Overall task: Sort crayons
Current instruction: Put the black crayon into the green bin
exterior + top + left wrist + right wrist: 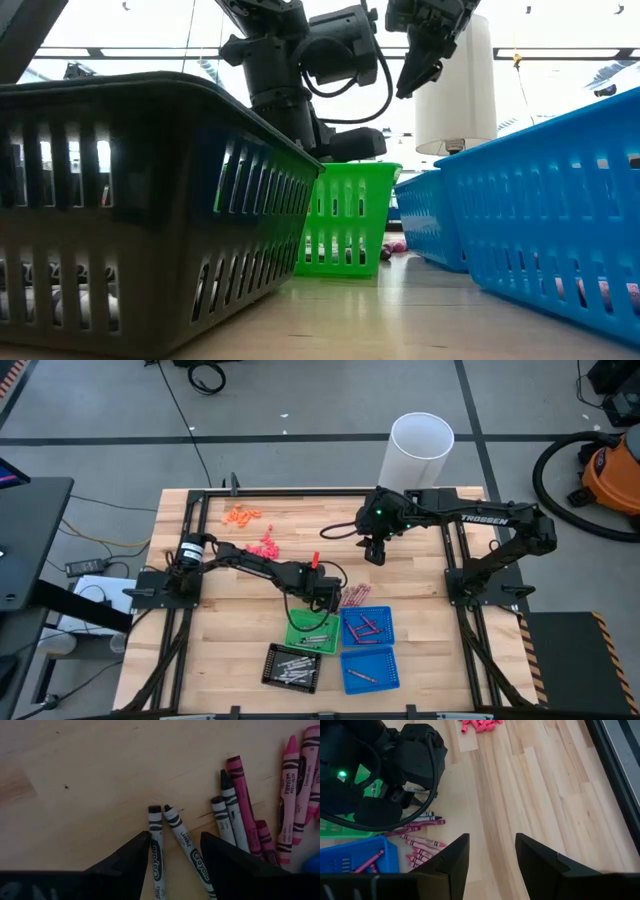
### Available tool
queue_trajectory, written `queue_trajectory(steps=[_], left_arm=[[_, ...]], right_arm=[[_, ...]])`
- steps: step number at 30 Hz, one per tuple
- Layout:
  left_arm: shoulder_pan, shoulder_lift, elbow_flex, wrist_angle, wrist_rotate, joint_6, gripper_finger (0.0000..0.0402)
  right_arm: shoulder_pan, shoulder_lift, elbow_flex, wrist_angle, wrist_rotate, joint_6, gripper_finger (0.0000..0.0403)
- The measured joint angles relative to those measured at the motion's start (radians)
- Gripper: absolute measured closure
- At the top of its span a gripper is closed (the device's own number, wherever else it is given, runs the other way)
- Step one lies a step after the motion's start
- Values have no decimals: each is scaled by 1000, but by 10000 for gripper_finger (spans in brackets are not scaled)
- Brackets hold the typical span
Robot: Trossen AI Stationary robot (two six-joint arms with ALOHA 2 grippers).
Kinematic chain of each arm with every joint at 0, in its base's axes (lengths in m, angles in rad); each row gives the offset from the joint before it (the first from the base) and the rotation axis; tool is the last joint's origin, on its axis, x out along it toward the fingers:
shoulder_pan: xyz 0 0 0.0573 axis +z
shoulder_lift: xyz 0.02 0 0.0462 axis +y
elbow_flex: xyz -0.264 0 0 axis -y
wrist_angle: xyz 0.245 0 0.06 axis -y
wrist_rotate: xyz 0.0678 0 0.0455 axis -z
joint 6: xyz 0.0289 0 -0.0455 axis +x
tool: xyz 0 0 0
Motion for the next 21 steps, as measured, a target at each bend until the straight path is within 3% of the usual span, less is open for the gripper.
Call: queue_trajectory(steps=[21], left_arm=[[5, -36, 1, -92, 4, 3, 210]], right_arm=[[1, 0, 0, 14, 0, 3, 235]])
